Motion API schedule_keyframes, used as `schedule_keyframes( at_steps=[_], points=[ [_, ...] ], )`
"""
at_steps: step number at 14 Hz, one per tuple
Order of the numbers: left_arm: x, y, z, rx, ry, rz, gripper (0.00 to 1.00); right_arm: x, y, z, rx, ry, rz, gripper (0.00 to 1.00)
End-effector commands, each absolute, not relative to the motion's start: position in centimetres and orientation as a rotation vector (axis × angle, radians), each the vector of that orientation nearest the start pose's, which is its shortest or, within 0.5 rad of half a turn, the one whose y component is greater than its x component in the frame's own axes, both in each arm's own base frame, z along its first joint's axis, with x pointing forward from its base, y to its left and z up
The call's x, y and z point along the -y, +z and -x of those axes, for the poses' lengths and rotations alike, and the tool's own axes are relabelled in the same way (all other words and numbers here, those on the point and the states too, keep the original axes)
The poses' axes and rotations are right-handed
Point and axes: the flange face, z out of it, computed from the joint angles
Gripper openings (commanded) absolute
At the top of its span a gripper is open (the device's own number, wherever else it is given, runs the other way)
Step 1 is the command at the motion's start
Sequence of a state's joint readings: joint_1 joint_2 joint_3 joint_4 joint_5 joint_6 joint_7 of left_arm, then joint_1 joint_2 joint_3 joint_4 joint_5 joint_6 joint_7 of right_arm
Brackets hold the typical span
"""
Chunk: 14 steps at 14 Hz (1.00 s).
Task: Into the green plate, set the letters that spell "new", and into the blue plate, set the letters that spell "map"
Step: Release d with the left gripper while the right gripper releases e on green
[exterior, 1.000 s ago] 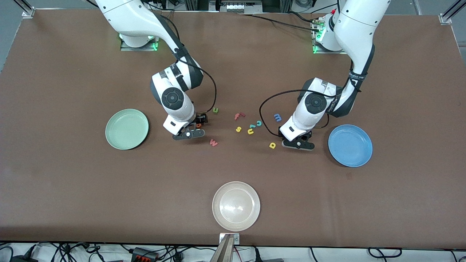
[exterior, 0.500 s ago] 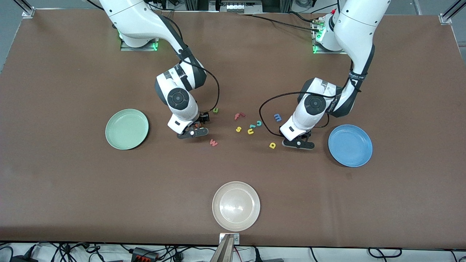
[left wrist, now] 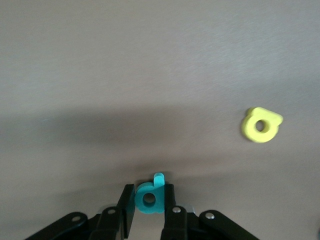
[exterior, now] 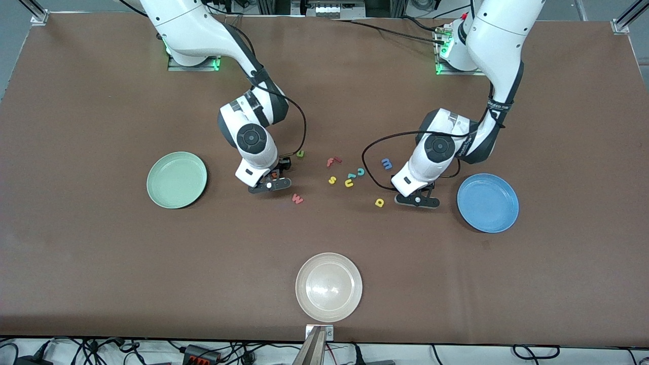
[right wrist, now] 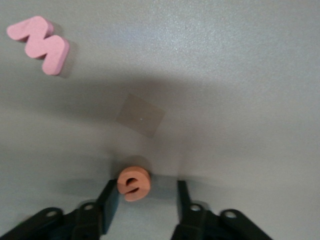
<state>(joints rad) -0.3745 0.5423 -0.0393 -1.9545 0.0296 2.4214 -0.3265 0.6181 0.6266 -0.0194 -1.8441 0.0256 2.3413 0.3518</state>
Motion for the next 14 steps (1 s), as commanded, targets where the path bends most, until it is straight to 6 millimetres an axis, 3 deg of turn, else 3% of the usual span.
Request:
schedule_keyframes(
  at_steps=[1,3,5,7,8,10,13,14],
  points=[
    [22.1,25.5,-58.5,-0.177,0.186,3.012,0.26,-35.9,16.8,-52.0,0.392,0.163,3.183,0.51],
    [18.3,27.0,-60.4,-0.138,0.224,2.948,0.26,-36.0,17.1,-52.2,0.394,0.155,3.180,0.34],
    [13.1,27.3,-61.9,-0.188,0.222,2.921,0.26,-35.7,17.1,-52.5,0.393,0.154,3.181,0.13],
    [7.6,26.5,-63.1,-0.213,0.232,2.939,0.26,-34.2,18.8,-53.8,0.360,0.129,3.180,0.09],
    [6.0,25.2,-63.2,-0.253,0.232,2.948,0.27,-32.8,19.9,-54.7,0.321,0.119,3.191,0.08],
    [5.4,23.5,-63.2,-0.287,0.251,2.951,0.33,-29.3,22.1,-56.4,0.210,0.133,3.233,0.06],
    [5.2,23.7,-63.1,-0.261,0.258,2.964,1.00,-20.9,25.2,-59.2,0.072,0.180,3.303,0.06],
    [5.3,24.0,-63.0,-0.261,0.262,2.968,1.00,-18.0,26.0,-59.7,0.084,0.236,3.317,0.06]
  ],
)
